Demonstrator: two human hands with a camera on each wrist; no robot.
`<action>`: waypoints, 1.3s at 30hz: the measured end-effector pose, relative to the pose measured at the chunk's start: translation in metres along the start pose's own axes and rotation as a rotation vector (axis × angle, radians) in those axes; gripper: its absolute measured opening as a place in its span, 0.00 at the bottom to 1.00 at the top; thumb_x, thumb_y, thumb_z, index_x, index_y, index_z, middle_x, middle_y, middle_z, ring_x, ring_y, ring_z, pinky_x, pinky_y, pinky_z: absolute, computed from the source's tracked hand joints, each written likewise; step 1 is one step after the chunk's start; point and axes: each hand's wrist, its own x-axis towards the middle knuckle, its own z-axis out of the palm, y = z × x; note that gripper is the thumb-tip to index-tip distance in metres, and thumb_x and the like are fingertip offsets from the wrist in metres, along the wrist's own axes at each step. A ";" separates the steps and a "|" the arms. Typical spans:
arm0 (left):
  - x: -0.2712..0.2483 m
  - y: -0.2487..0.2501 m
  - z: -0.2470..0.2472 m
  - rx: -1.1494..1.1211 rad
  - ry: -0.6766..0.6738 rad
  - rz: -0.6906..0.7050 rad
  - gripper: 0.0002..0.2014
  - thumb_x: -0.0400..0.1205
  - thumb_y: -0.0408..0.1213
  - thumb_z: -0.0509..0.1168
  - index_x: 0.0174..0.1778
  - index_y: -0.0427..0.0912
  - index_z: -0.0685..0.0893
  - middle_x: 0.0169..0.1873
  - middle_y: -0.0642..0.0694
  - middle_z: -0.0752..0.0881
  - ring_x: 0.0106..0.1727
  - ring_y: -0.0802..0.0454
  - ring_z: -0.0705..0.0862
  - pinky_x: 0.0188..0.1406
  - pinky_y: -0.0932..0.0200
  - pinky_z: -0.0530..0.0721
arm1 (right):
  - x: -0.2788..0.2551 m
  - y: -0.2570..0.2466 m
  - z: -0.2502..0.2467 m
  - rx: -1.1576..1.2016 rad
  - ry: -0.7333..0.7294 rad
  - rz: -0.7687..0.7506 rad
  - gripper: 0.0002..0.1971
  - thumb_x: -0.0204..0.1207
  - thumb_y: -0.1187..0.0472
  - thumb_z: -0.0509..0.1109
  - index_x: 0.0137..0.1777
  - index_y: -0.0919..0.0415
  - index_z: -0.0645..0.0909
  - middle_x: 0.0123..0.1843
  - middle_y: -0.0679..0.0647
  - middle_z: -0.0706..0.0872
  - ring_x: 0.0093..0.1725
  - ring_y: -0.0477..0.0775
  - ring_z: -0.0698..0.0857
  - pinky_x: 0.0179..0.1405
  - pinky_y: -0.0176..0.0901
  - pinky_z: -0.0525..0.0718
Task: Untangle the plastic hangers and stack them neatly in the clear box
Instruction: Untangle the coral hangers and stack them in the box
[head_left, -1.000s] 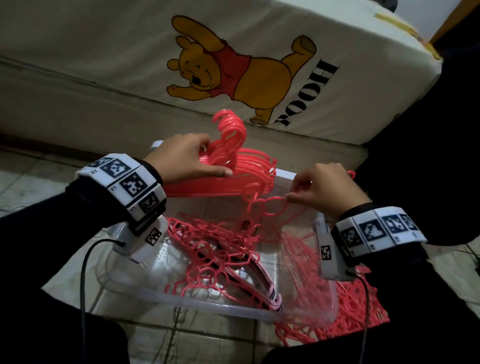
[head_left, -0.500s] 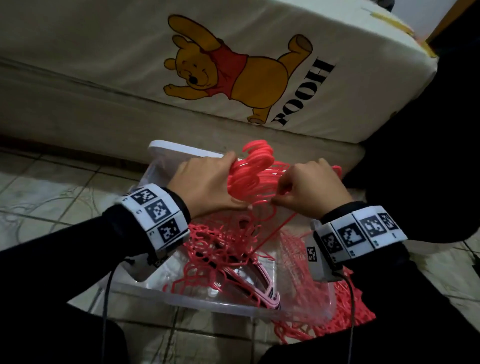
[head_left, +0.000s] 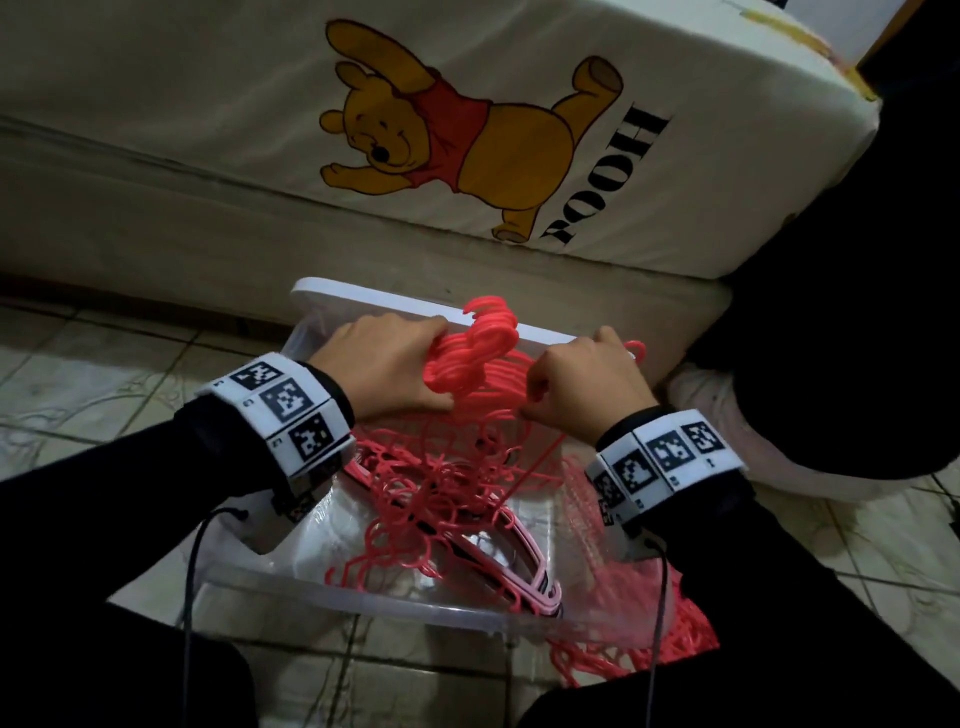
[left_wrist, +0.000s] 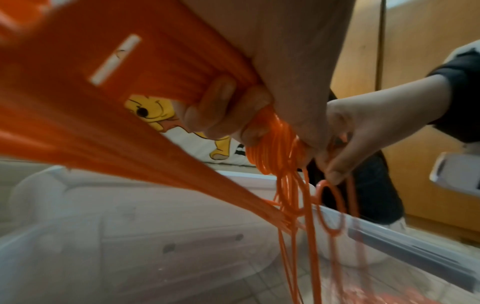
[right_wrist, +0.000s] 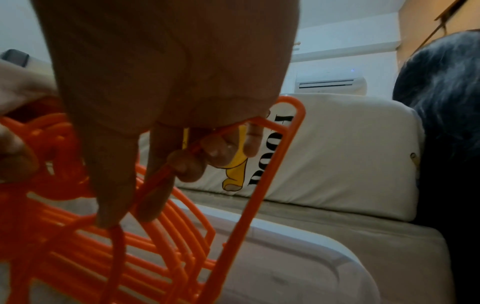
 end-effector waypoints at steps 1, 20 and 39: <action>0.001 -0.002 -0.002 0.013 0.002 -0.006 0.23 0.65 0.62 0.70 0.48 0.52 0.74 0.44 0.48 0.86 0.48 0.41 0.84 0.39 0.53 0.76 | 0.000 0.003 -0.003 0.012 -0.004 -0.008 0.15 0.72 0.41 0.67 0.37 0.51 0.83 0.41 0.48 0.88 0.47 0.55 0.84 0.50 0.46 0.62; 0.001 -0.006 -0.004 0.046 0.026 -0.023 0.25 0.68 0.67 0.69 0.43 0.53 0.68 0.40 0.51 0.83 0.42 0.45 0.81 0.36 0.55 0.72 | -0.008 -0.032 0.026 -0.184 -0.095 -0.200 0.09 0.75 0.60 0.61 0.43 0.54 0.84 0.43 0.53 0.89 0.45 0.56 0.86 0.58 0.50 0.64; 0.007 -0.031 -0.049 -0.201 0.027 -0.159 0.10 0.72 0.53 0.71 0.36 0.53 0.78 0.37 0.49 0.85 0.43 0.46 0.84 0.42 0.53 0.79 | -0.021 0.041 0.008 0.468 -0.127 -0.027 0.13 0.76 0.66 0.64 0.58 0.53 0.80 0.29 0.39 0.74 0.30 0.41 0.74 0.42 0.40 0.74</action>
